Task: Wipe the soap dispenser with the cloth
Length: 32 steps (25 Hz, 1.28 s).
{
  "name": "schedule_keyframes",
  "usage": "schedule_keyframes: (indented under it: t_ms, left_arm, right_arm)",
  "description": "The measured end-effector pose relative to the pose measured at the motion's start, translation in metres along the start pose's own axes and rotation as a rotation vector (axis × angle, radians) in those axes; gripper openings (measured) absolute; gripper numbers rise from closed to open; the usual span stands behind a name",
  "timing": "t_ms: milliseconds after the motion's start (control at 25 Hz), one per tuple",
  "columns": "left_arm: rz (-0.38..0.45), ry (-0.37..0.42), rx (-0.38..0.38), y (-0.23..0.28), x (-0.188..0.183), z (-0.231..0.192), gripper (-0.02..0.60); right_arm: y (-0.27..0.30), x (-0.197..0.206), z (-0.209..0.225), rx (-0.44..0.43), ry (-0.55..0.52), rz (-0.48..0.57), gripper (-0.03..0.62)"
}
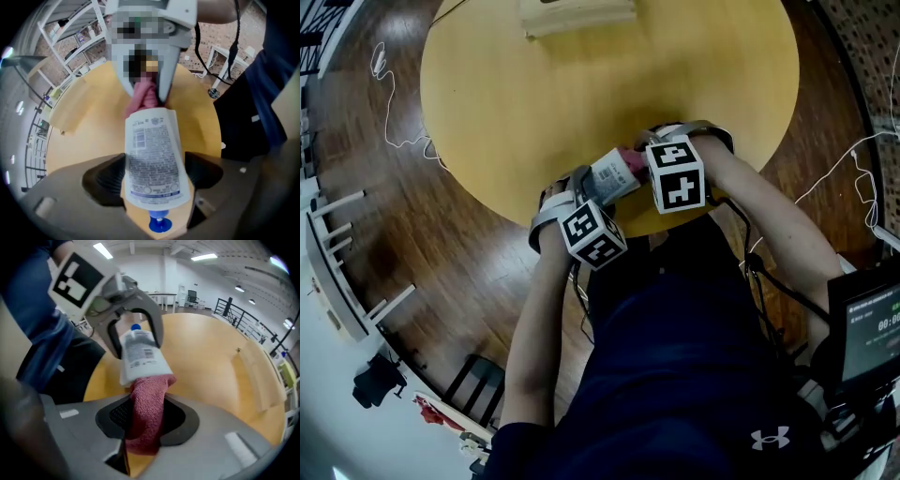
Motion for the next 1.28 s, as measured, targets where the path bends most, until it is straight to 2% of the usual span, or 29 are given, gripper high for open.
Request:
schedule_keyframes:
  t_ms: [80,160,240,440,520,760,880,1120,1200,1280]
  left_arm:
    - [0.002,0.002,-0.002,0.001,-0.004,-0.001,0.402]
    - [0.002,0.004,-0.001,0.001,-0.007,-0.002,0.403]
    - [0.004,0.006,0.002,0.001,-0.008,-0.003,0.403]
    - [-0.003,0.009,-0.012,0.0,-0.008,-0.004,0.403]
    - [-0.005,0.007,-0.019,0.002,-0.009,-0.002,0.403]
    - [-0.01,0.006,-0.014,0.003,-0.007,-0.003,0.403]
    - [-0.011,0.004,-0.005,0.003,-0.005,-0.006,0.403]
    - [-0.018,0.001,-0.01,0.002,-0.008,-0.005,0.405]
    - [-0.024,0.005,-0.023,0.005,-0.01,-0.005,0.405]
    - [-0.025,0.004,-0.028,0.009,-0.015,-0.001,0.405]
  right_arm:
    - [-0.009,0.009,-0.031,-0.097,-0.025,0.017,0.129]
    - [-0.013,0.016,-0.048,-0.137,-0.044,0.023,0.13]
    - [-0.011,0.016,-0.038,-0.105,-0.044,0.025,0.13]
    - [0.006,0.001,0.033,0.084,-0.055,-0.003,0.13]
    - [0.008,0.001,0.039,0.102,-0.05,-0.01,0.13]
    - [-0.012,0.011,-0.034,-0.055,-0.114,0.025,0.13]
    - [-0.011,0.009,-0.041,-0.074,-0.127,0.029,0.13]
    - [0.005,0.002,0.012,0.037,-0.129,-0.024,0.132]
    - [0.004,0.003,0.03,0.11,-0.065,-0.005,0.132]
    - [-0.002,0.009,0.046,0.208,0.054,0.035,0.132]
Point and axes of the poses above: the fingertips, and each gripper's own axes: y forward along the fingers, z to its right, x out of its underside, the point moved 2 cm from there along -y, backward along the fingers, and after that the axes turned 9 degrees about x, right-handed, at the moved point
